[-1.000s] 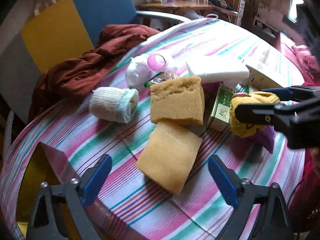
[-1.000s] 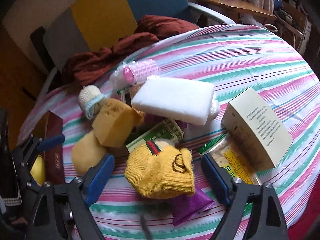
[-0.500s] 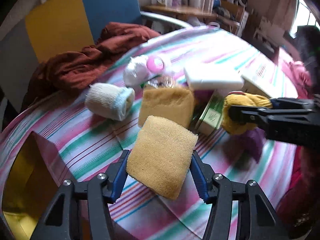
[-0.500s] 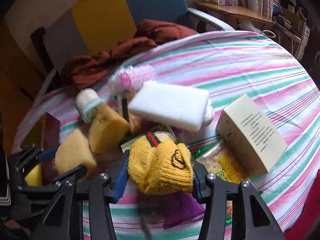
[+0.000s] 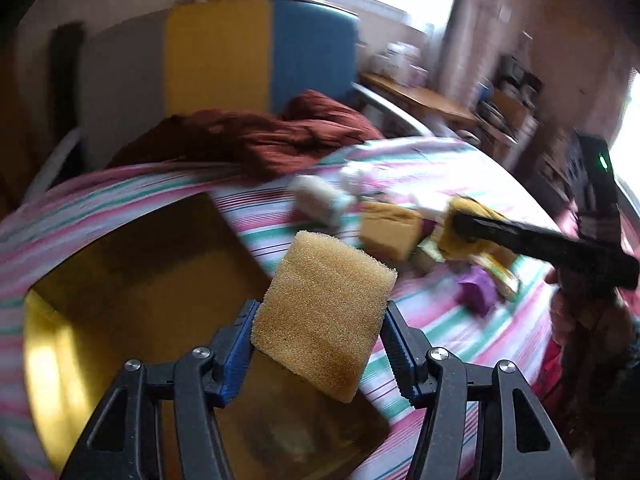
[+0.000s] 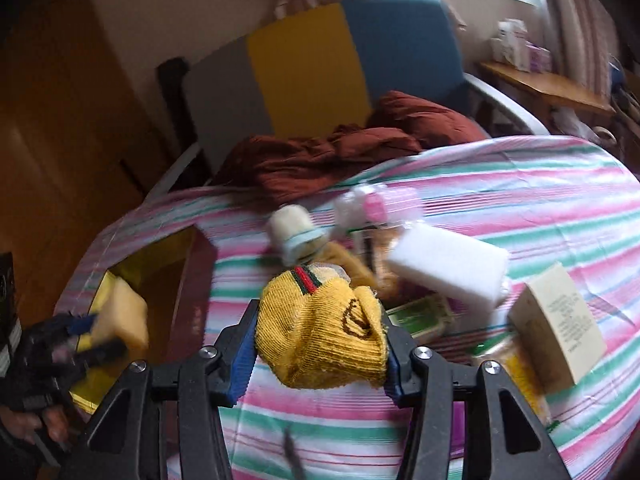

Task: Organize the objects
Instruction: 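Carry the sponge with the left tool into the gold tray while the right tool drops the glove there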

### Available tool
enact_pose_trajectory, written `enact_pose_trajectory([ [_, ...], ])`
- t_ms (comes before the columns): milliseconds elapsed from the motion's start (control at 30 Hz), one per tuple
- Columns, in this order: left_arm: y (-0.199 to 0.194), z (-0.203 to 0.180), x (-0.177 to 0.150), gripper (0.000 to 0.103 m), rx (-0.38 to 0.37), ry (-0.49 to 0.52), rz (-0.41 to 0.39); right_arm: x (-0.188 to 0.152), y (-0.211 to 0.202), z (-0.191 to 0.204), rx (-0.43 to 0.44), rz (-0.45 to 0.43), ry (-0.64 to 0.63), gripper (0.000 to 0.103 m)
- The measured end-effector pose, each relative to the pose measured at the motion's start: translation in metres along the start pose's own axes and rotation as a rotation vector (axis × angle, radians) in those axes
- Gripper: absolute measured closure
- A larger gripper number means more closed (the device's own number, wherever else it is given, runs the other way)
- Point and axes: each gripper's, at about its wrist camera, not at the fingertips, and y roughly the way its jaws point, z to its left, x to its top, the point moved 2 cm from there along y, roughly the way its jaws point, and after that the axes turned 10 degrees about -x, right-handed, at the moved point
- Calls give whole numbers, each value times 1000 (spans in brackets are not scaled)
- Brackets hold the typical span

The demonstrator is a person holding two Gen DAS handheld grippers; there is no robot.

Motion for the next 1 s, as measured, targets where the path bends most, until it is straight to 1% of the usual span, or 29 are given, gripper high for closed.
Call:
enact_pose_trajectory([
  [100,-27,39,-14,42,76,-91,-43,-4,-2,28,37,14,-43,51],
  [167,-39,62,-24,42,134,-138,-64,-7,-4,51,81,17,-65,51],
  [200,-45,73,-30,42,155,-162,-73,-9,-4,60,96,19,-72,51],
  [300,-61,106,-46,42,219,-234,-80,-15,-2,104,163,37,-116,51],
  [400,-73,127,-61,42,259,-284,-98,-19,4,151,209,59,-158,51],
  [433,-78,134,-65,40,277,-296,-104,-18,7,160,214,63,-162,51],
  [500,-85,142,-71,38,293,-319,-122,-15,10,189,229,58,-176,48],
  [567,-95,146,-75,32,301,-337,-144,-12,11,205,231,46,-164,45],
  [600,-98,147,-76,24,310,-342,-158,-11,12,213,241,47,-158,41],
  [633,-102,148,-78,17,325,-345,-168,-10,14,220,243,51,-154,30],
  [667,-108,149,-82,15,344,-346,-180,-10,15,224,243,51,-150,26],
  [700,-113,149,-84,14,354,-347,-187,-10,16,226,244,49,-148,25],
  [867,-128,148,-98,12,380,-354,-209,-24,13,236,204,59,-192,24],
  [1000,-138,139,-104,10,430,-341,-240,-41,7,238,154,58,-235,24],
])
